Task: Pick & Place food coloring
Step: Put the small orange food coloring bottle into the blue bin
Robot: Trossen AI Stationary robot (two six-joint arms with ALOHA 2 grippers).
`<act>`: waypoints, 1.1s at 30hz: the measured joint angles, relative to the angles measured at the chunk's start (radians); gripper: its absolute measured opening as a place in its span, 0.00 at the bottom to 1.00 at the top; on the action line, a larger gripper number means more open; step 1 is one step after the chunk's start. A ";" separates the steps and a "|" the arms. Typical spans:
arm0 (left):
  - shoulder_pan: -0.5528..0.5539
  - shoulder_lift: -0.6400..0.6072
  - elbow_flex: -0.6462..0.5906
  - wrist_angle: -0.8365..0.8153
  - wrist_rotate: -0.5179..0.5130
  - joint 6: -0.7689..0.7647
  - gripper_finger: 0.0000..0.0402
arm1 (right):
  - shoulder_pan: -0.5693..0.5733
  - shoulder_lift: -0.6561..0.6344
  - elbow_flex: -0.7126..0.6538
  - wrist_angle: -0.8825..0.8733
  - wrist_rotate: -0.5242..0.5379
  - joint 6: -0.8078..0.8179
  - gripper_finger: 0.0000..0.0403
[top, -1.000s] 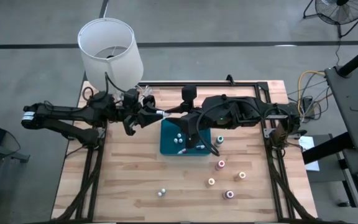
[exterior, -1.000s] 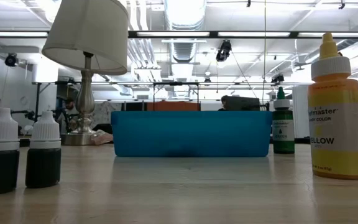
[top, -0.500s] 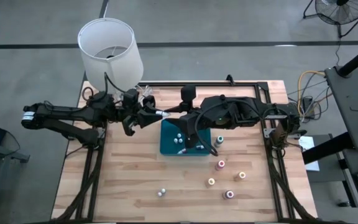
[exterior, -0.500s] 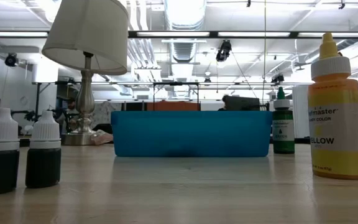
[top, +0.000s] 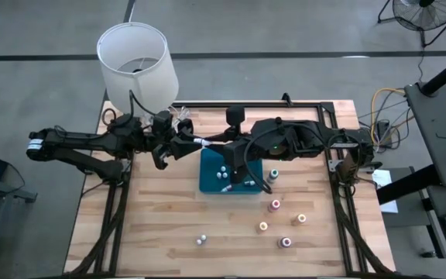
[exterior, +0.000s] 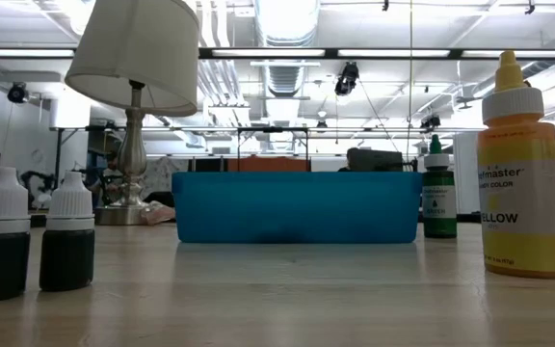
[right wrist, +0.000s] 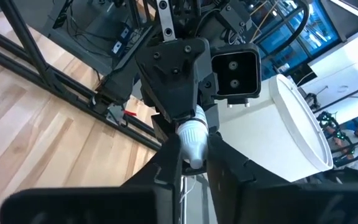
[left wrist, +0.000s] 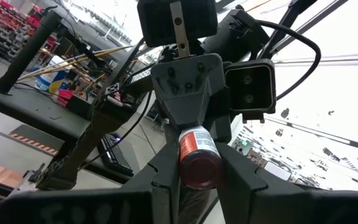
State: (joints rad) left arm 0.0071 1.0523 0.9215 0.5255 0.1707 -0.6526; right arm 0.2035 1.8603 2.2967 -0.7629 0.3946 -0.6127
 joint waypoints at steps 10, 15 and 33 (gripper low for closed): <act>0.000 0.000 0.000 0.000 -0.001 -0.038 0.17 | 0.000 0.000 0.000 0.000 0.000 0.006 0.10; 0.000 -0.008 0.000 0.000 -0.008 -0.038 0.30 | 0.001 0.002 0.001 -0.003 -0.006 0.006 0.10; 0.007 -0.256 -0.039 -0.537 -0.108 0.071 0.56 | -0.001 -0.001 0.059 -0.280 -0.003 0.234 0.10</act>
State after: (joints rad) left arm 0.0139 0.7962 0.8822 -0.0115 0.0626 -0.5812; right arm 0.2023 1.8595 2.3558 -1.0432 0.3915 -0.3791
